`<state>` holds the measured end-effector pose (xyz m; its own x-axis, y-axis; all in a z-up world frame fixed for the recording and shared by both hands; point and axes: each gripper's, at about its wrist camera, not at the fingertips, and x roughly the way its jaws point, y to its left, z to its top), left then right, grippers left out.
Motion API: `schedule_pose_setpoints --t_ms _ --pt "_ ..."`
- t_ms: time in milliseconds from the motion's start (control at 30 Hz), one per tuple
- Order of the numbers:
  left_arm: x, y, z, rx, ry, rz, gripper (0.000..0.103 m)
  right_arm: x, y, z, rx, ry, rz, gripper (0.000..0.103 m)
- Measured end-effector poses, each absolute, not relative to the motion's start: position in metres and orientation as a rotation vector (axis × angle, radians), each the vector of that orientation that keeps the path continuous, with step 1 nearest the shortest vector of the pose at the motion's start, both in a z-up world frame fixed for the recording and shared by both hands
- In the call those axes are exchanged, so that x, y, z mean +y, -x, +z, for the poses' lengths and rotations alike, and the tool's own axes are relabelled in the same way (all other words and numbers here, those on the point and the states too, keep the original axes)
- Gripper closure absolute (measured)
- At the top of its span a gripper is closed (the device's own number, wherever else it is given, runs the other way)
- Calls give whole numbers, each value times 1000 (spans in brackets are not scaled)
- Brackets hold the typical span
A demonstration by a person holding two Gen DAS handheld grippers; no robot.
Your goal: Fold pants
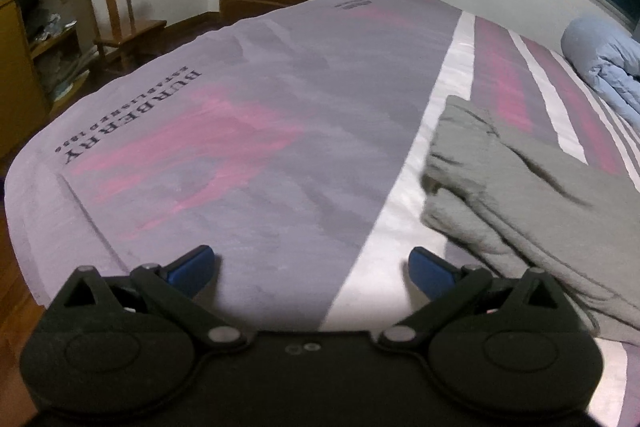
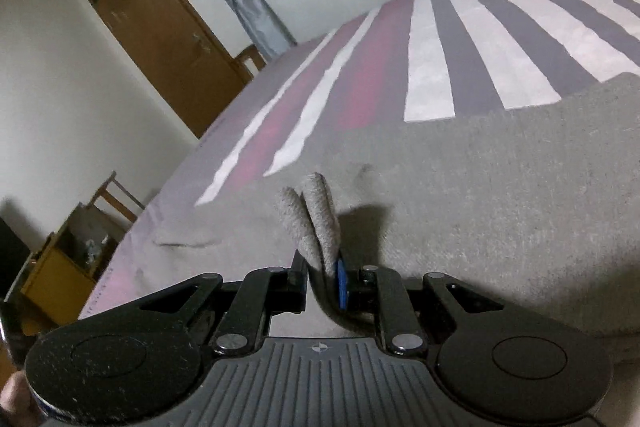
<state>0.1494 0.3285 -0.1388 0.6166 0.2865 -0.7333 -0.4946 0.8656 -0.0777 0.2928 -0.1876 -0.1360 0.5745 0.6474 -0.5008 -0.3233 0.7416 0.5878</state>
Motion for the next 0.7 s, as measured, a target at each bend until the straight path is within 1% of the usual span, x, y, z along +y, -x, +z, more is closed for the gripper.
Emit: schedule_pose_setpoints --t_ms 233,300,400,467,500,533,567,600,700 --pt "330 -150 -146 797 290 457 6 -192 -292 -119 698 -476 642 87" --pt "326 -151 -147 801 289 454 6 -180 -290 -123 730 -428 665 87" --pt "320 -153 -146 800 295 438 6 -156 -294 -149 863 -273 642 86" --pt "317 -155 -144 800 304 425 6 -153 -292 -147 844 -226 646 83" --pt "315 -156 -142 797 311 417 6 -153 -289 -142 838 -212 647 66" --pt "314 -157 -140 795 319 413 6 -156 -284 -135 803 -211 653 35" --pt "313 -159 -138 792 334 400 6 -161 -277 -128 750 -207 658 23" --pt "312 -160 -137 786 349 385 6 -167 -267 -121 693 -194 657 16" --pt "310 -166 -135 776 413 351 6 -184 -249 -111 607 -191 656 16"
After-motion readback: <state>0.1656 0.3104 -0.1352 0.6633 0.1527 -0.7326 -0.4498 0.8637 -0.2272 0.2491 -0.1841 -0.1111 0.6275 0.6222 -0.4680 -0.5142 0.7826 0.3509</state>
